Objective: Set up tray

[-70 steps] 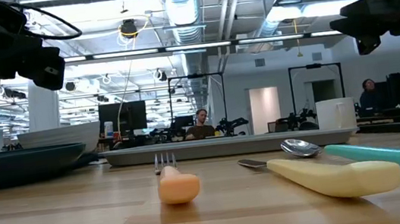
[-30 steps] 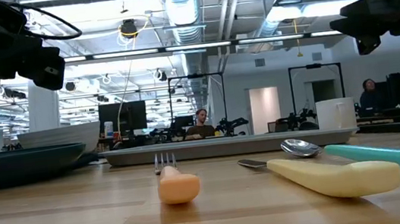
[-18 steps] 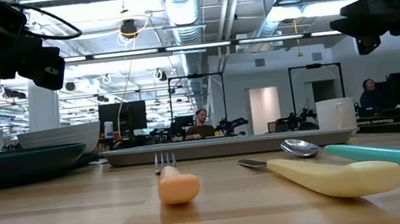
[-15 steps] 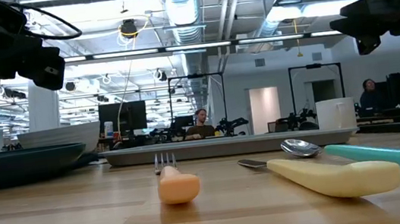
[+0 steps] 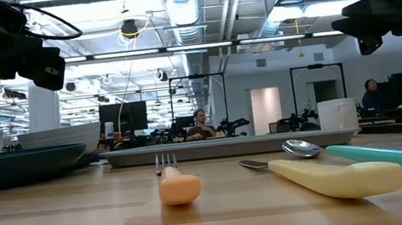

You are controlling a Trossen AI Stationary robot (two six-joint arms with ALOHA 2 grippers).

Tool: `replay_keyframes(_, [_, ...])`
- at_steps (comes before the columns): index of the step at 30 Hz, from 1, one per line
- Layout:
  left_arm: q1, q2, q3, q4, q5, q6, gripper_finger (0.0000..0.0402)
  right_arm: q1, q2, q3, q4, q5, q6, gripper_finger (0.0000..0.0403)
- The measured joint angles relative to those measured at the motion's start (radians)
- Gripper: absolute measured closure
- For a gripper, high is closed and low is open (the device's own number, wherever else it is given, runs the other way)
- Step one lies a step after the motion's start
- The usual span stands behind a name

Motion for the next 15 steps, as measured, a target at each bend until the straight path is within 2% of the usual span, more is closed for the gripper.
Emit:
replay_keyframes(10, [0.0, 0.0, 0.0, 0.0, -0.001, 0.003, 0.0294, 0.0, 0.0, 0.0, 0.0, 0.0, 0.0, 0.0253])
replay_keyframes(15, [0.0, 0.0, 0.0, 0.0, -0.064, 0.265, 0.0294, 0.0, 0.0, 0.0, 0.0, 0.0, 0.0, 0.0253])
